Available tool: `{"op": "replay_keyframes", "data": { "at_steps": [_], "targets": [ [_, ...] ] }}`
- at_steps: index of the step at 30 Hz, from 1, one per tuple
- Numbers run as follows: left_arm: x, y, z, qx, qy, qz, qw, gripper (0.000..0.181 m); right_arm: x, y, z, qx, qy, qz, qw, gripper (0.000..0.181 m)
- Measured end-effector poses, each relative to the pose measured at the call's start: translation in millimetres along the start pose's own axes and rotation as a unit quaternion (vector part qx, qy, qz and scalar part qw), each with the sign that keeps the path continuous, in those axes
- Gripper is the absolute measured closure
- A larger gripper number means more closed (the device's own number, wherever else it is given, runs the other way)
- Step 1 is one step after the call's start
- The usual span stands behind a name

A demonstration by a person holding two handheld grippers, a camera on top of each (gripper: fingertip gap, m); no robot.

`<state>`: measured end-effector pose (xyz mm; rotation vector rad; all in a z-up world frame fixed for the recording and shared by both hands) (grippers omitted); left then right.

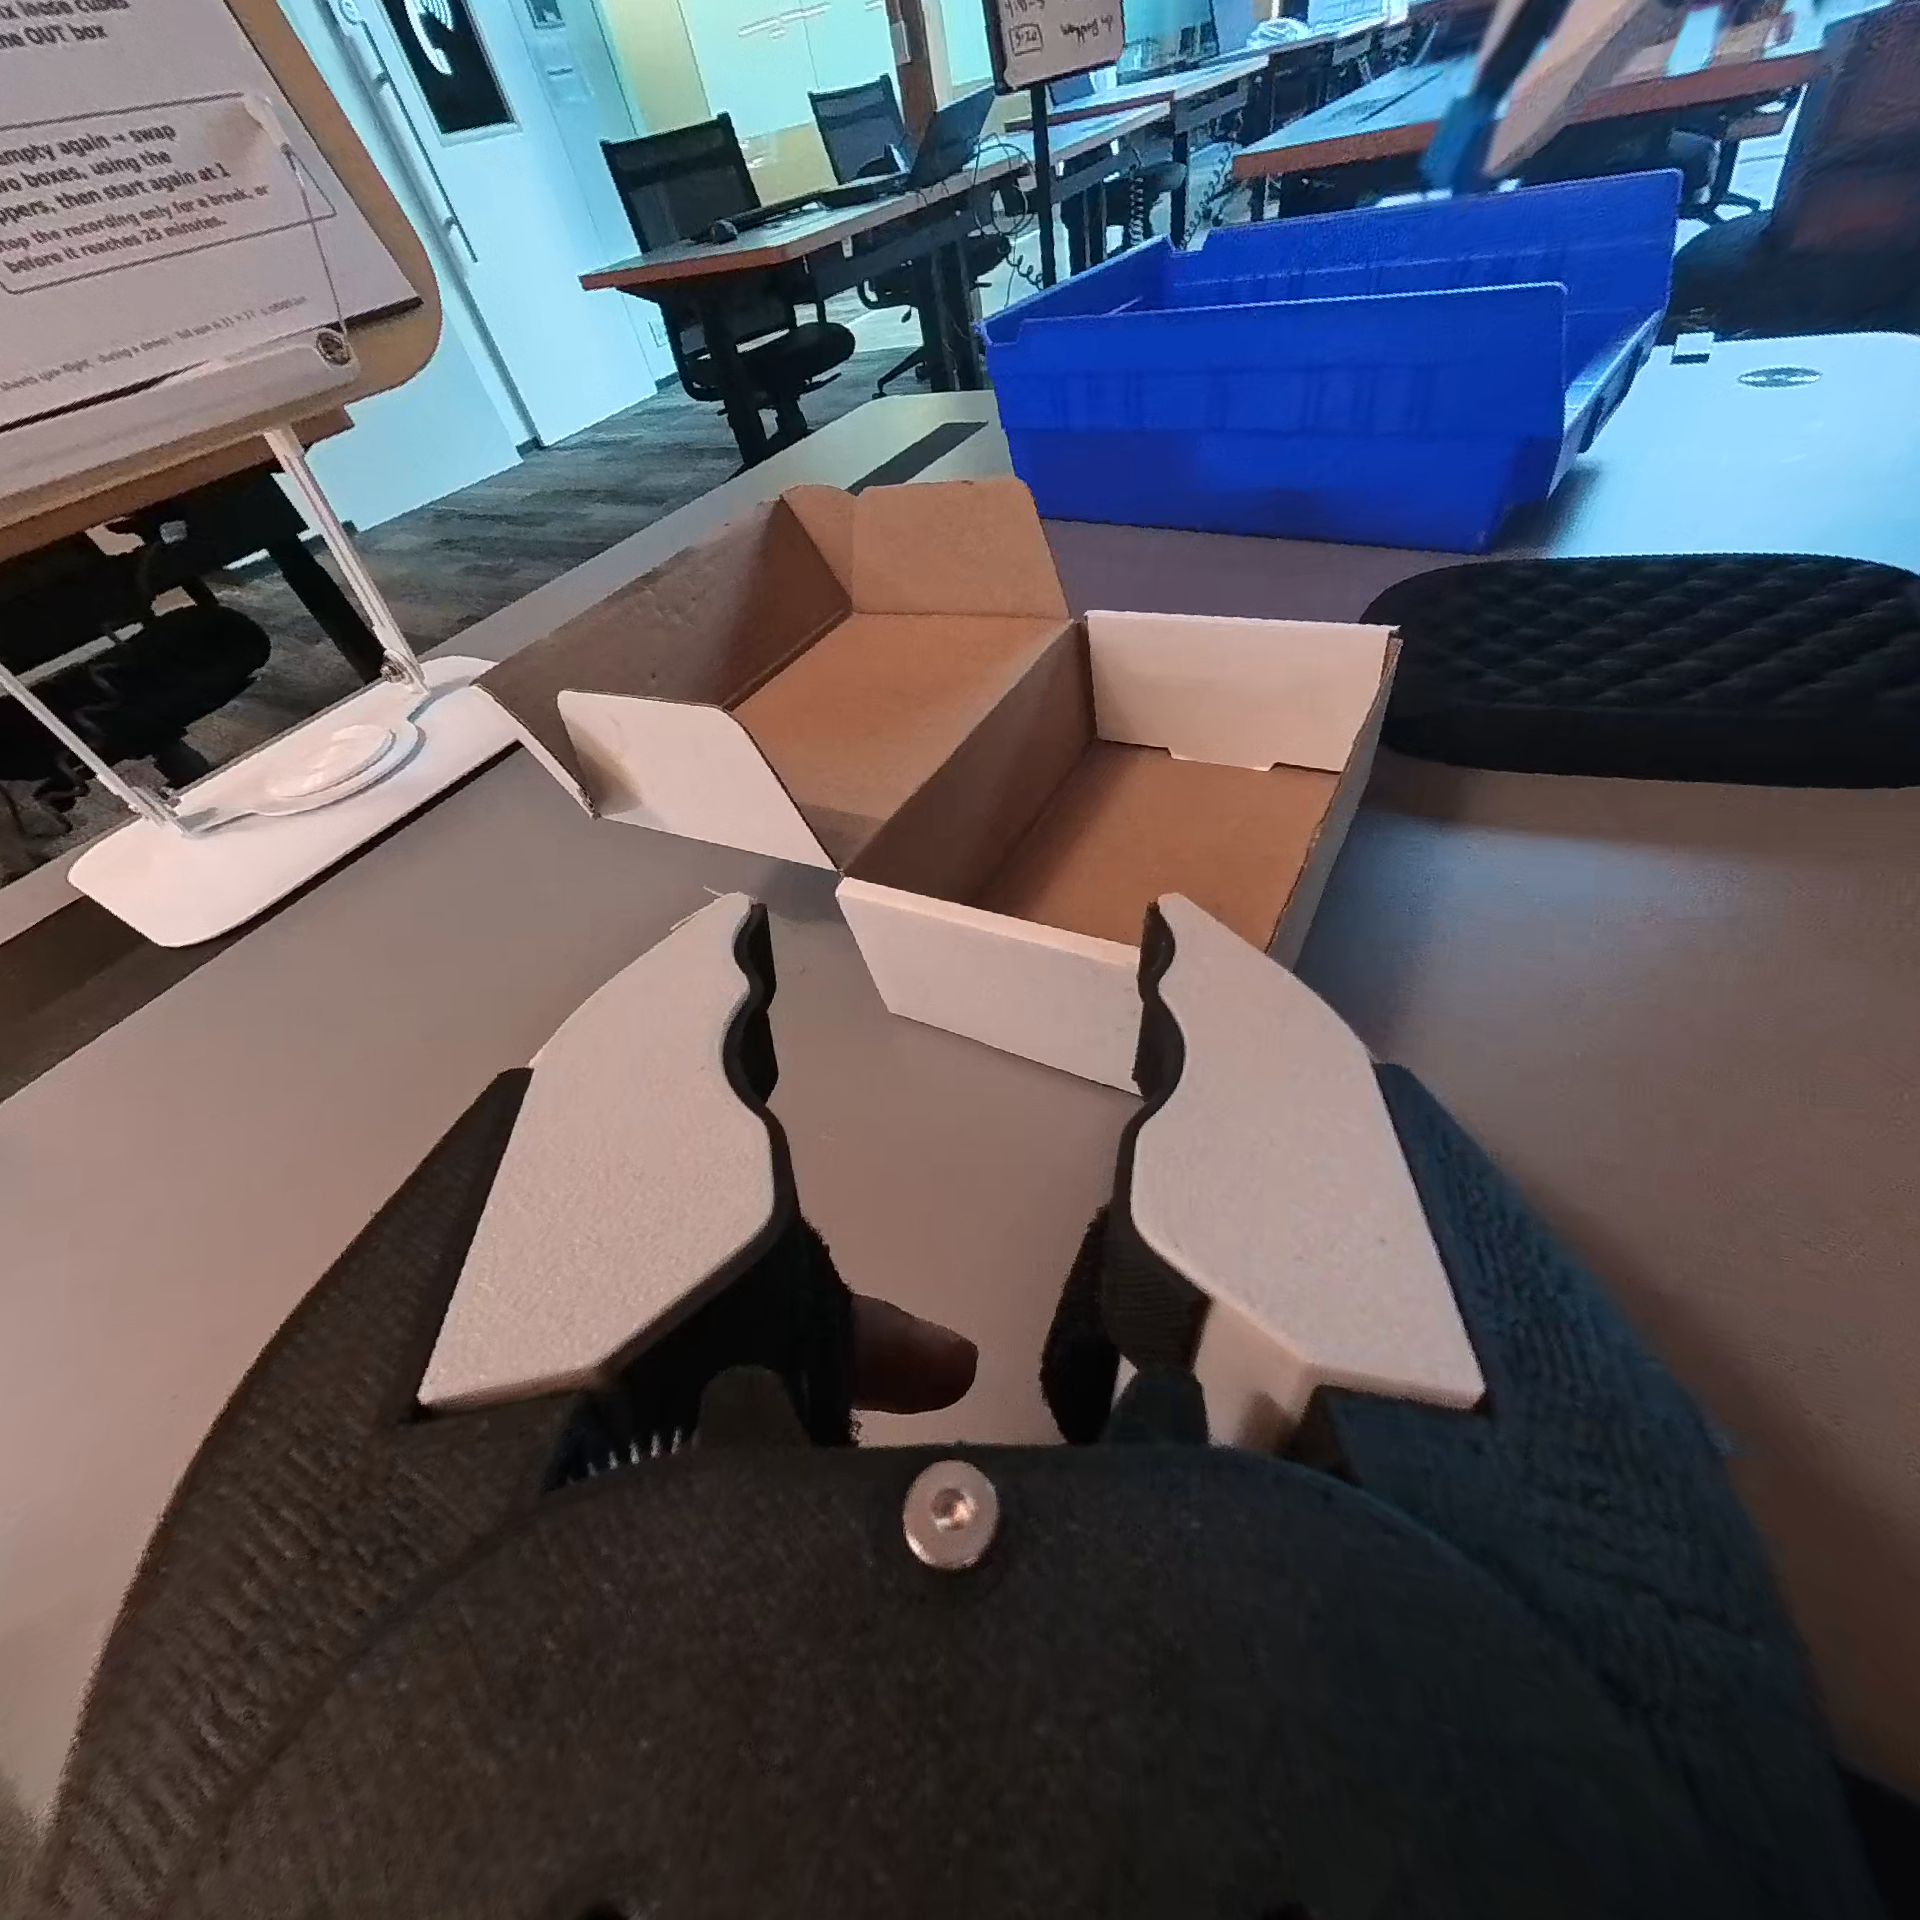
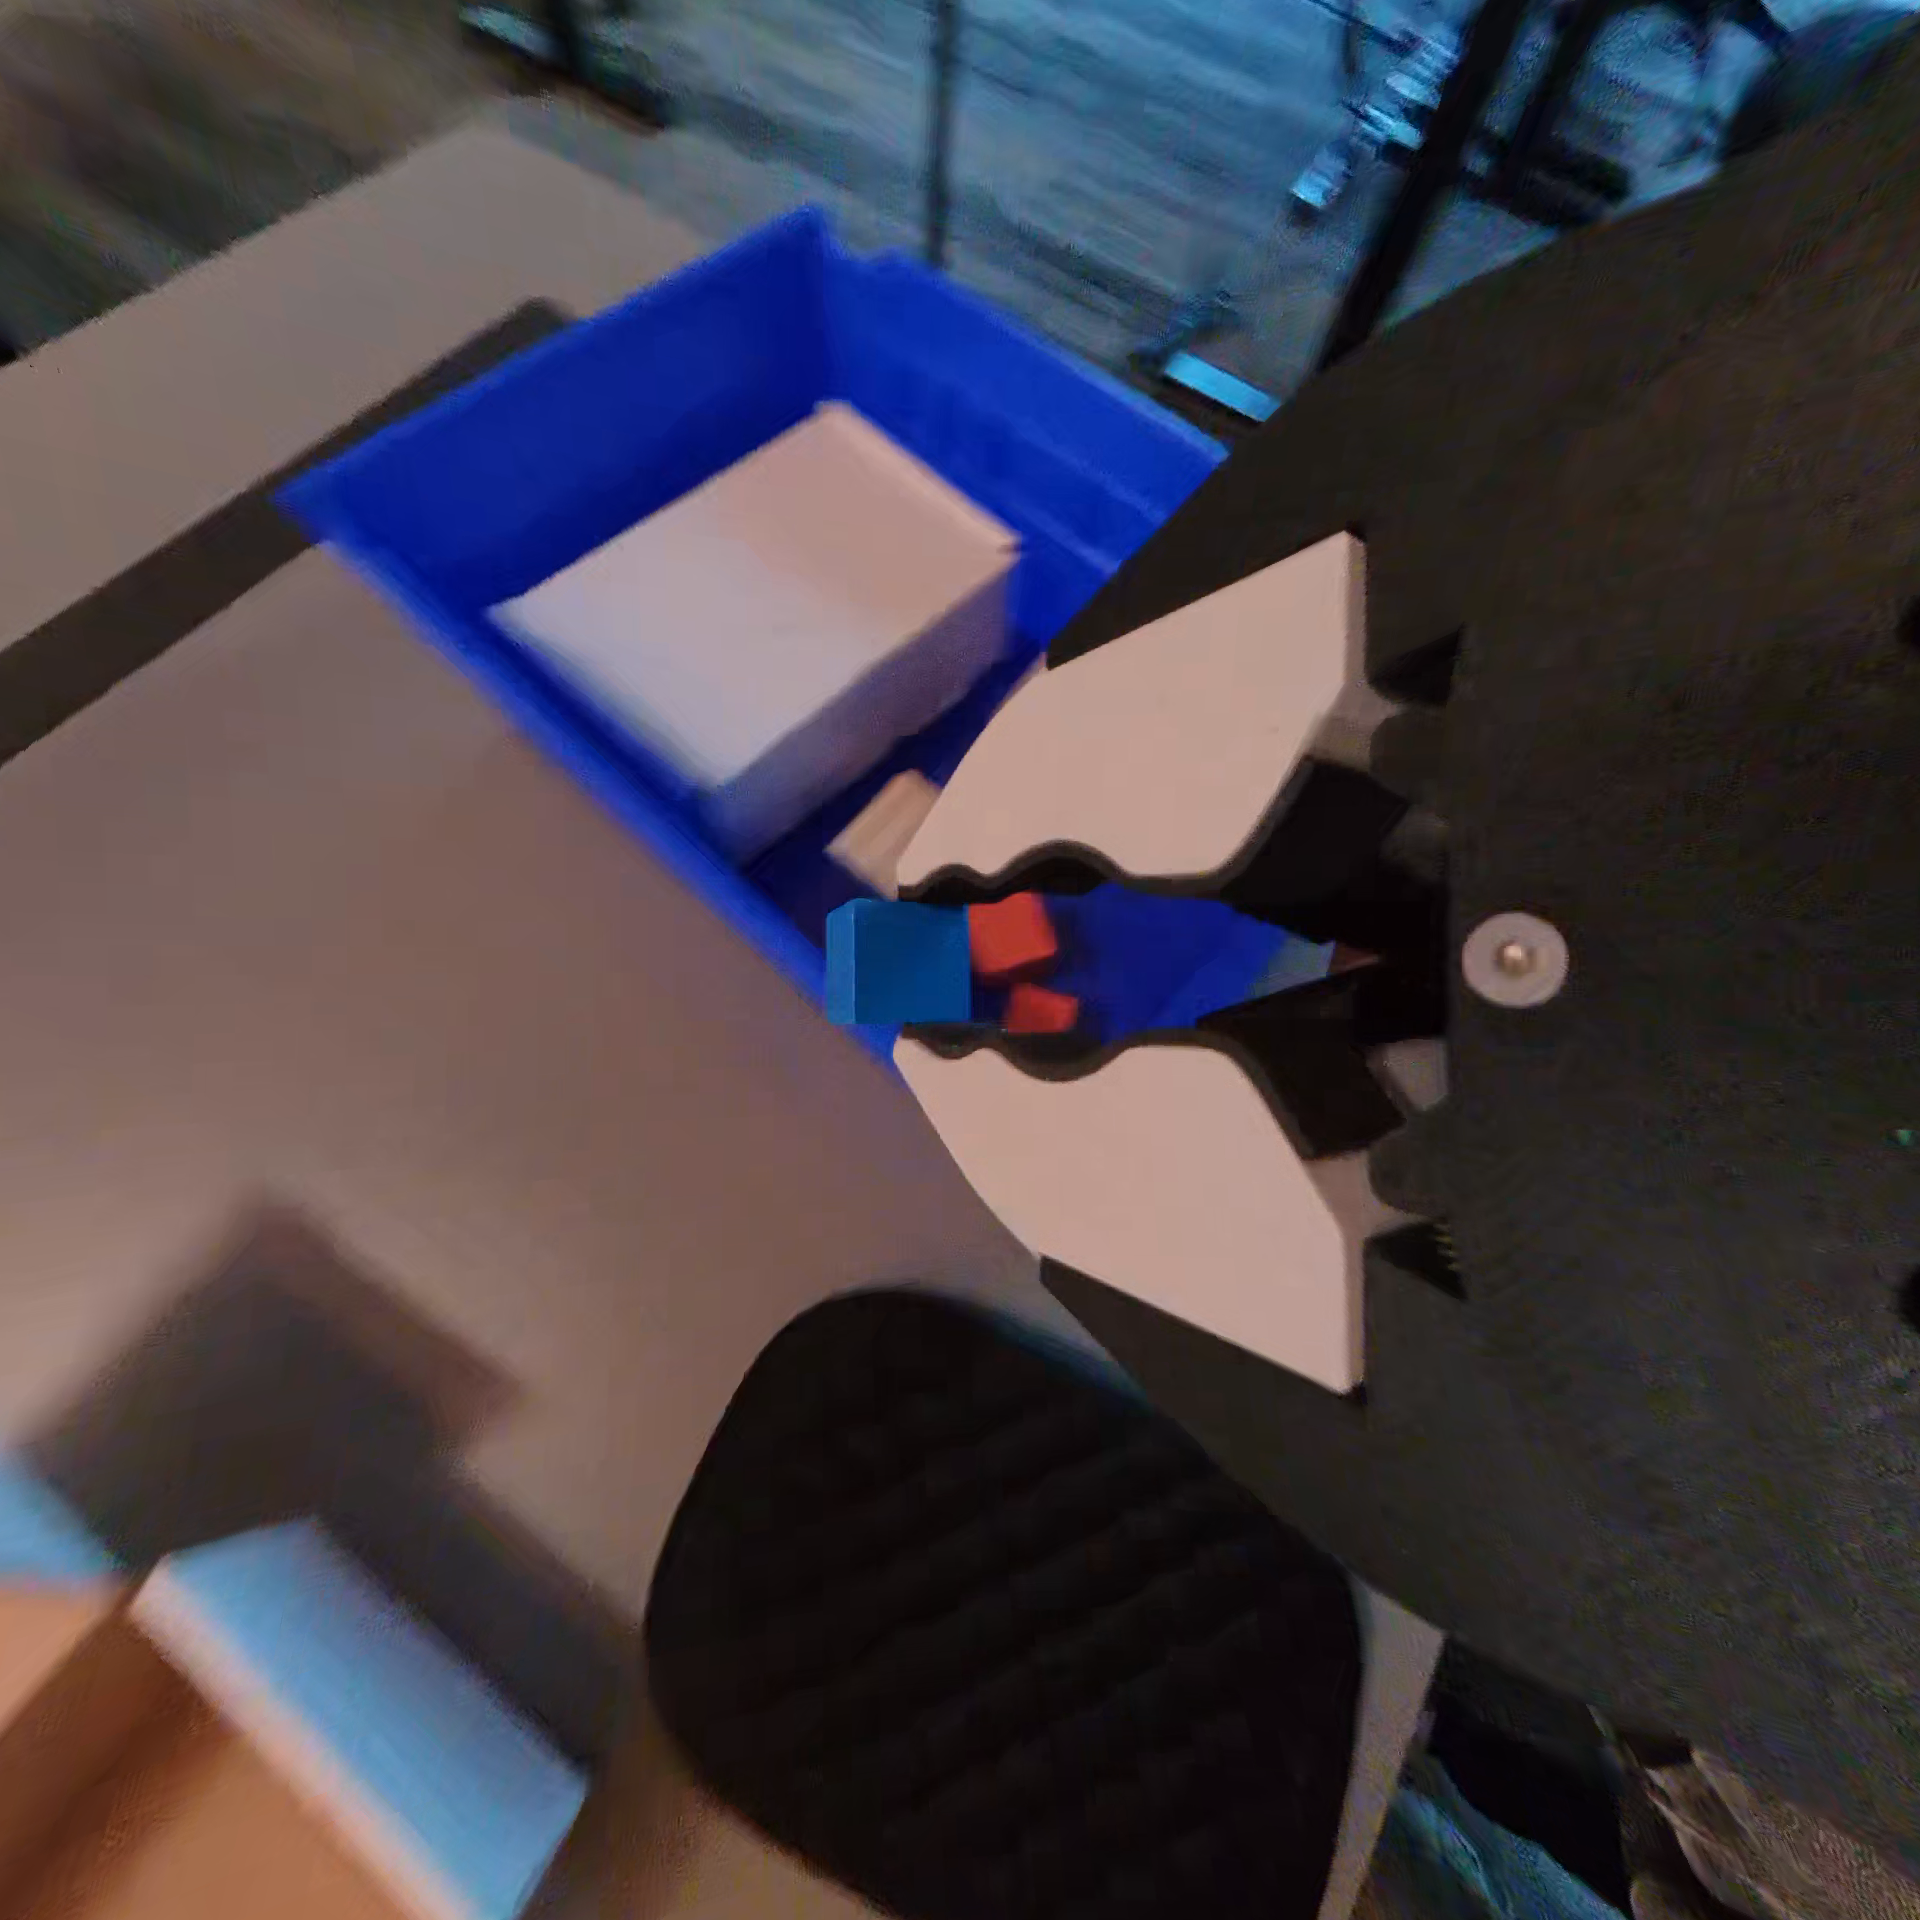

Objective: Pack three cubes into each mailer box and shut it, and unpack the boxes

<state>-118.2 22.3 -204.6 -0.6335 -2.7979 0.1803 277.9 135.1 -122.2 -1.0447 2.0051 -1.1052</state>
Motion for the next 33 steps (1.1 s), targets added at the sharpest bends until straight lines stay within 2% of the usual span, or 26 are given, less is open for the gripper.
{"op": "replay_keyframes", "data": {
  "at_steps": [4, 9, 14, 20, 25, 27, 29, 31, 32, 33],
  "targets": [
    [-0.7, 0.8, 0.5, 0.003, 0.004, -0.002, 1.000, 0.114, -37.9, -10.0, 68.9, 0.039, 0.148, 0.026, 0.988, 0.160],
    [-2.2, 1.8, 1.6, 0.007, 0.012, -0.002, 1.000, 0.114, -66.1, 16.1, 127.8, 0.095, 0.259, -0.001, 0.961, 0.160],
    [-1.1, 1.7, 1.4, 0.007, 0.007, -0.002, 1.000, 0.114, -76.2, 45.9, 147.1, 0.128, 0.281, -0.038, 0.951, 0.159],
    [-1.1, 1.9, 1.6, 0.007, 0.007, -0.001, 1.000, 0.114, -78.2, 60.7, 154.7, 0.144, 0.300, -0.052, 0.942, 0.159],
    [-0.8, 1.8, 1.4, 0.006, 0.006, -0.002, 1.000, 0.114, -78.4, 57.1, 152.9, 0.133, 0.302, -0.034, 0.943, 0.150],
    [-0.1, 1.9, 1.3, 0.006, 0.004, -0.005, 1.000, 0.114, -75.2, 48.3, 142.4, 0.105, 0.296, -0.020, 0.949, 0.147],
    [2.1, 2.1, 0.3, 0.005, -0.005, -0.011, 1.000, 0.114, -67.5, 36.3, 117.1, 0.041, 0.259, -0.009, 0.965, 0.145],
    [8.5, 3.3, -3.9, -0.004, -0.031, -0.024, 0.999, 0.114, -54.5, 24.4, 78.0, -0.052, 0.190, -0.013, 0.980, 0.143],
    [13.0, 4.7, -8.3, -0.010, -0.055, -0.030, 0.998, 0.114, -44.3, 19.7, 54.1, -0.107, 0.150, -0.033, 0.982, 0.140],
    [18.2, 6.1, -14.6, -0.015, -0.080, -0.037, 0.996, 0.114, -31.9, 15.5, 28.8, -0.165, 0.110, -0.063, 0.978, 0.130]
  ]
}}
Point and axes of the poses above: each gripper's, where its closed fingertips meet, y out along the fingers, z out of its underside, x = y × z across the jaws, the point moved 6 cm from there along -y, back along the fingers, and after that the axes turned 15 degrees about -z, right-handed, at the moved point
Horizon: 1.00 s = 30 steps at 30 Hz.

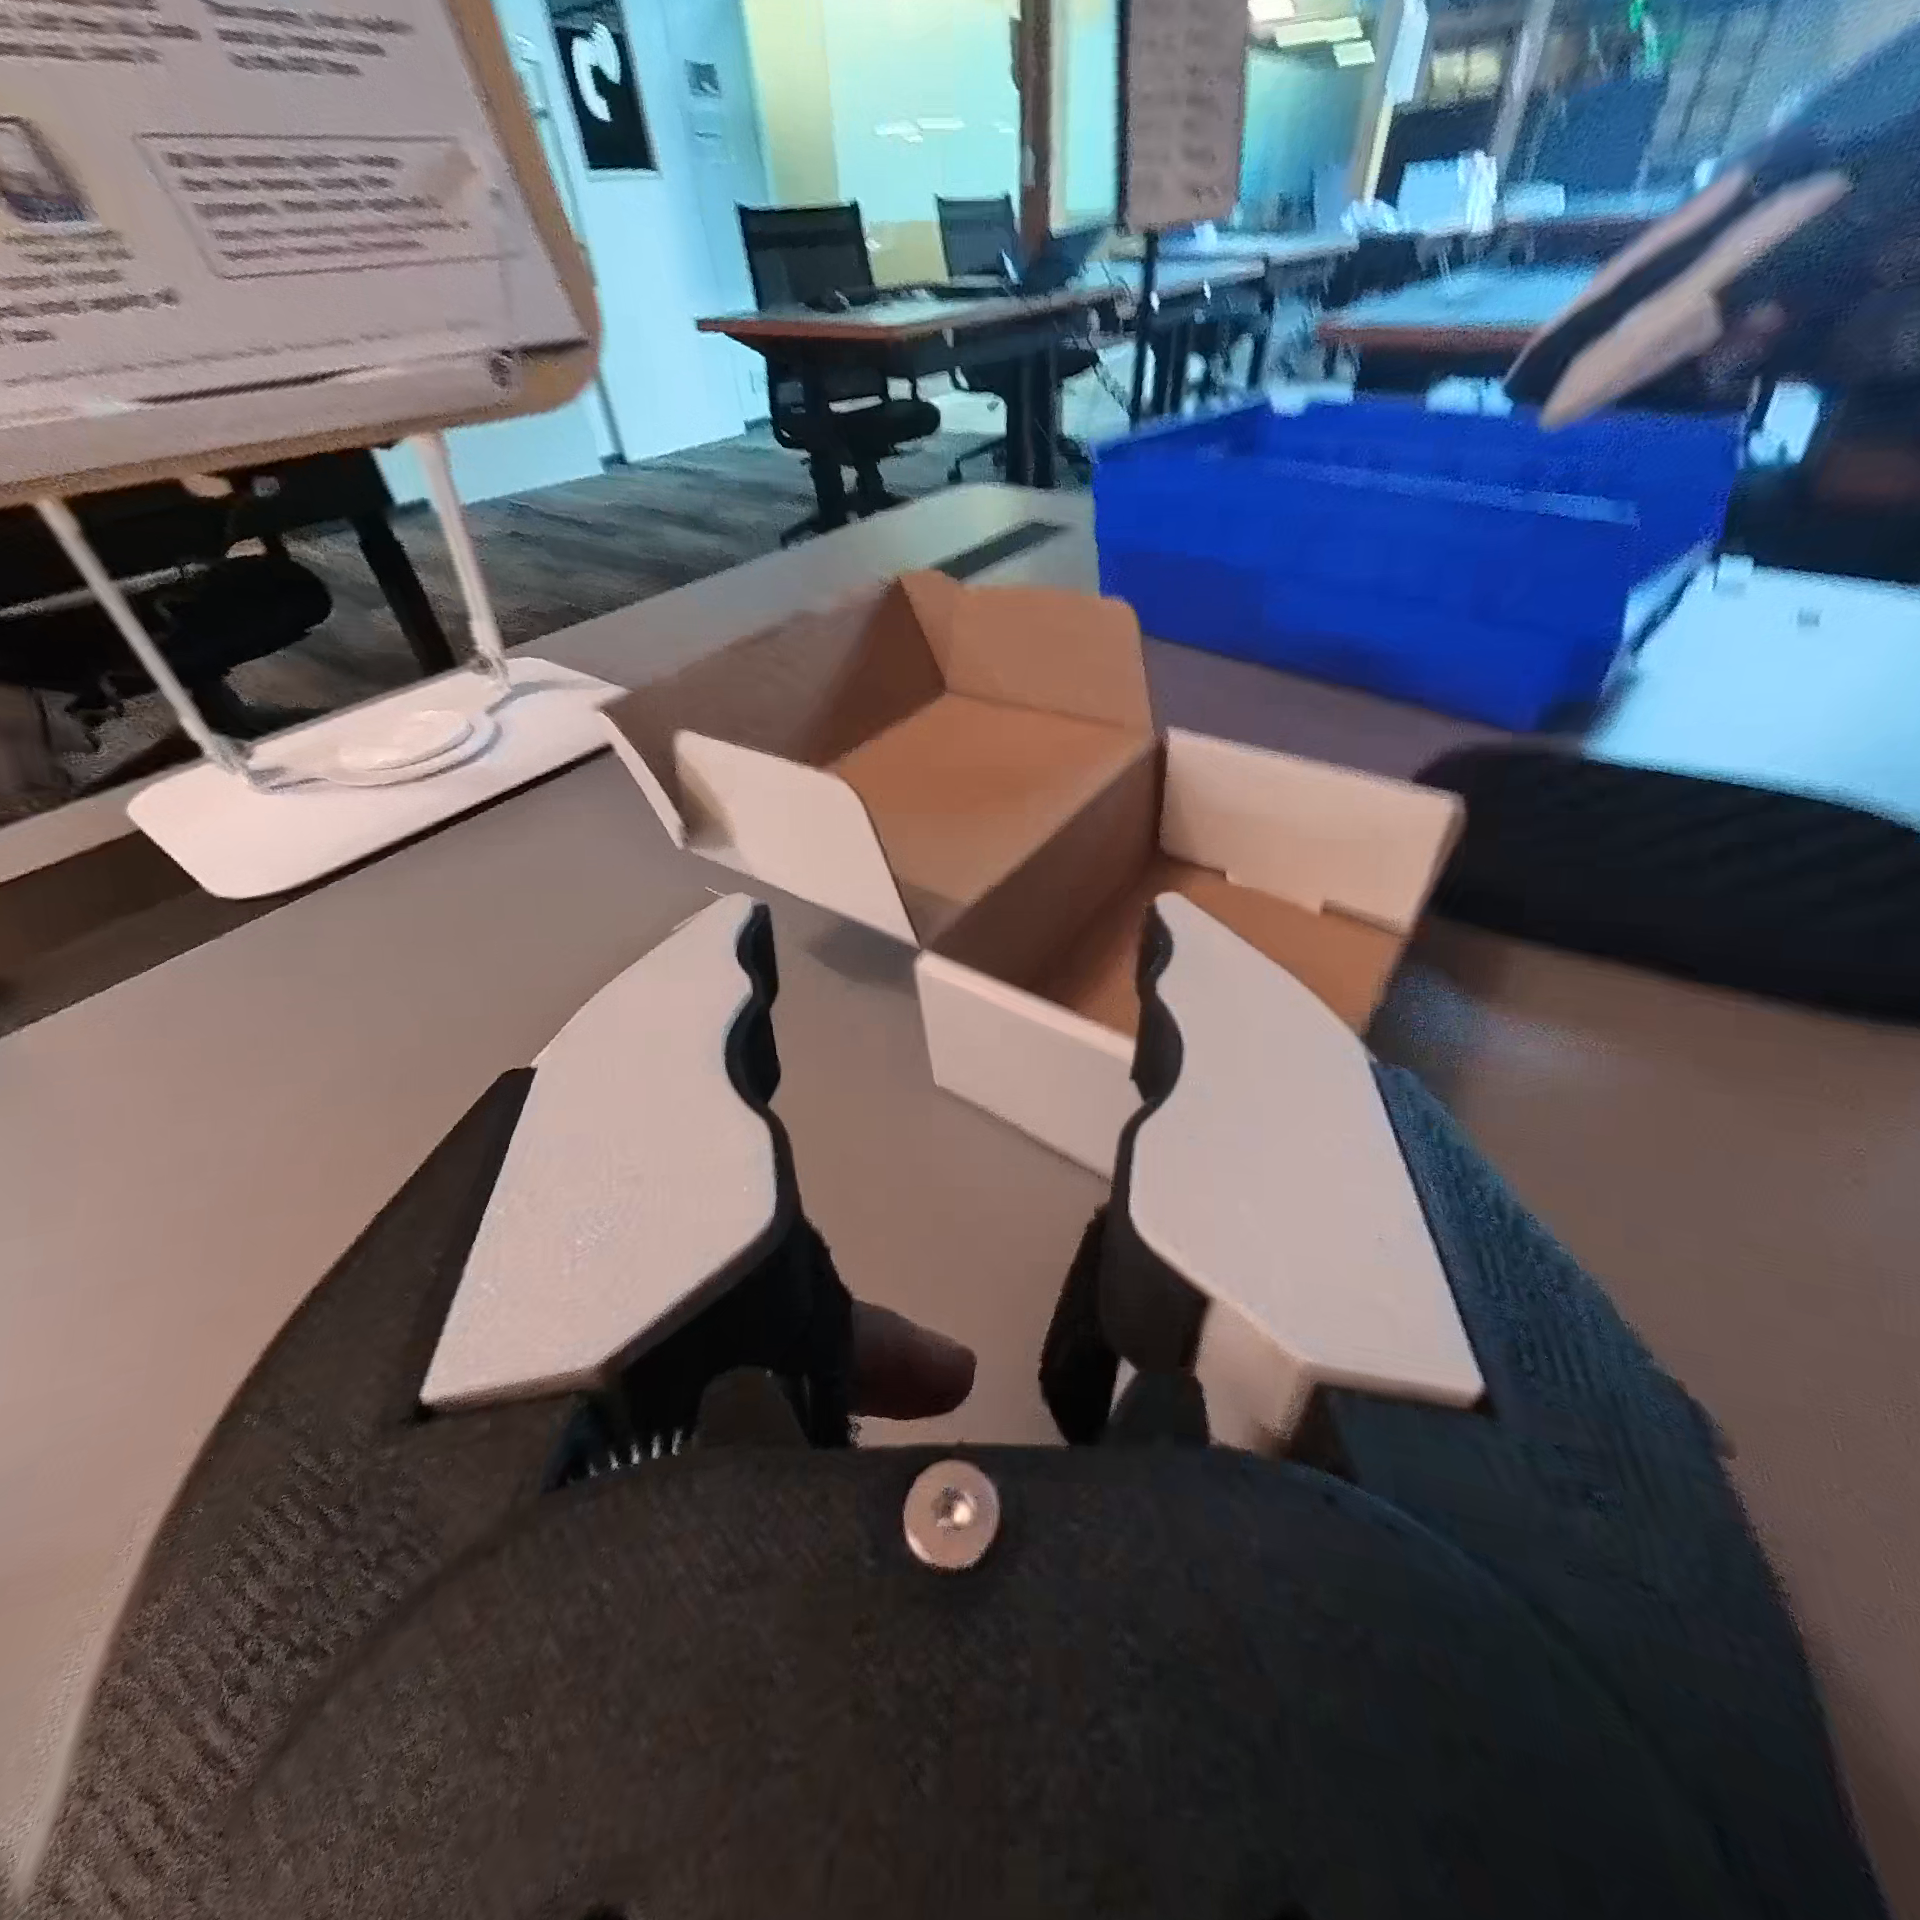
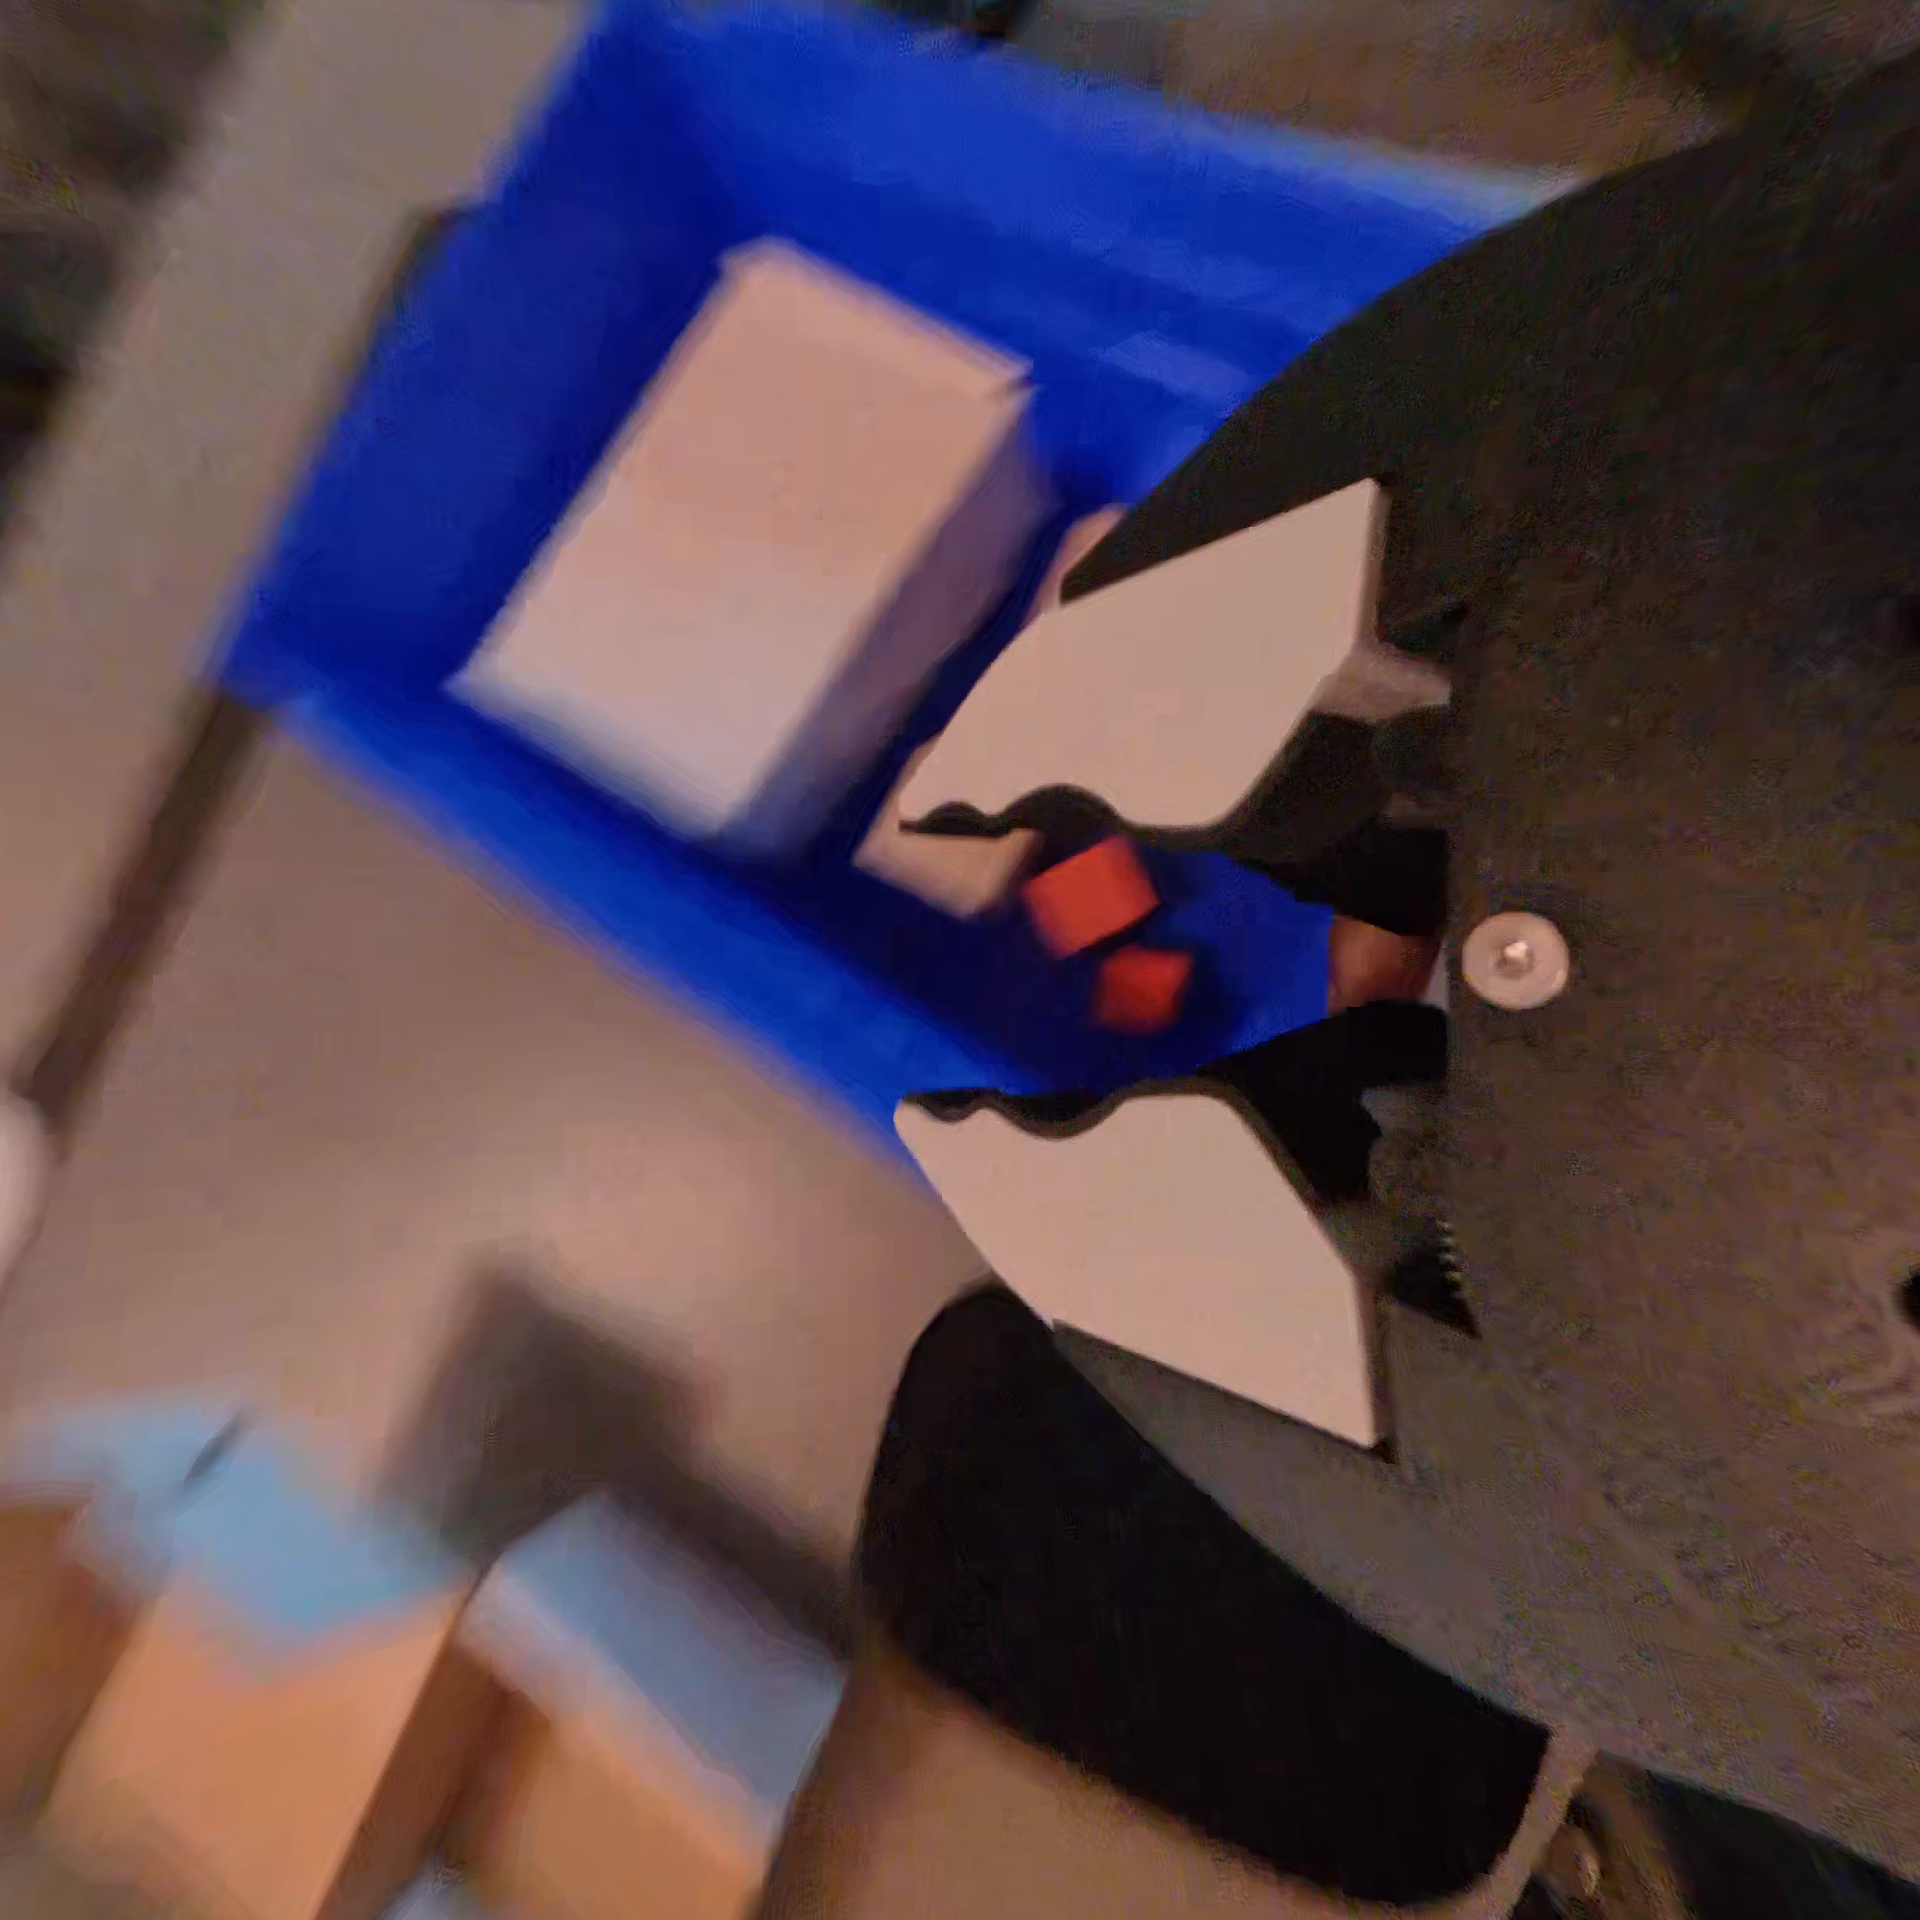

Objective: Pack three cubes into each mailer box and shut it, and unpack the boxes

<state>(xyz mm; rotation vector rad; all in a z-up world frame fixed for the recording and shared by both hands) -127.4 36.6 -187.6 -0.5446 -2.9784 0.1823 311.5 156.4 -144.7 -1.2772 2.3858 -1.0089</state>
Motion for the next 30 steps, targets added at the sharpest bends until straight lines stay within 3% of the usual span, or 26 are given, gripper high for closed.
{"op": "replay_keyframes", "data": {
  "at_steps": [3, 5, 8, 10, 13, 15, 20, 30],
  "targets": [
    [13.1, 8.6, -26.9, -0.007, -0.045, -0.034, 0.998, 0.117, 55.3, 17.9, -57.8, -0.135, -0.085, -0.131, 0.978, 0.100],
    [22.5, 19.5, -43.4, 0.001, -0.056, -0.062, 0.997, 0.127, 80.2, 31.2, -89.8, -0.209, -0.098, -0.182, 0.956, 0.110],
    [38.0, 40.4, -55.0, -0.001, -0.086, -0.094, 0.992, 0.159, 93.0, 67.7, -118.7, -0.260, -0.087, -0.197, 0.941, 0.147],
    [47.3, 55.3, -45.4, 0.017, -0.123, -0.108, 0.986, 0.171, 86.8, 105.4, -119.0, -0.240, -0.079, -0.176, 0.951, 0.162],
    [49.1, 69.3, -16.8, 0.053, -0.174, -0.088, 0.979, 0.172, 69.9, 156.2, -98.8, -0.196, -0.024, -0.172, 0.965, 0.171],
    [47.4, 72.6, -4.3, 0.071, -0.194, -0.066, 0.976, 0.172, 61.3, 173.9, -86.2, -0.179, 0.008, -0.183, 0.967, 0.176],
    [40.9, 82.7, 7.9, 0.091, -0.210, -0.047, 0.972, 0.172, 62.4, 194.4, -74.4, -0.157, 0.027, -0.217, 0.963, 0.179],
    [17.5, 85.5, 3.1, 0.093, -0.177, 0.001, 0.980, 0.174, 80.9, 190.0, -78.2, -0.174, -0.020, -0.265, 0.948, 0.180]
  ]
}}
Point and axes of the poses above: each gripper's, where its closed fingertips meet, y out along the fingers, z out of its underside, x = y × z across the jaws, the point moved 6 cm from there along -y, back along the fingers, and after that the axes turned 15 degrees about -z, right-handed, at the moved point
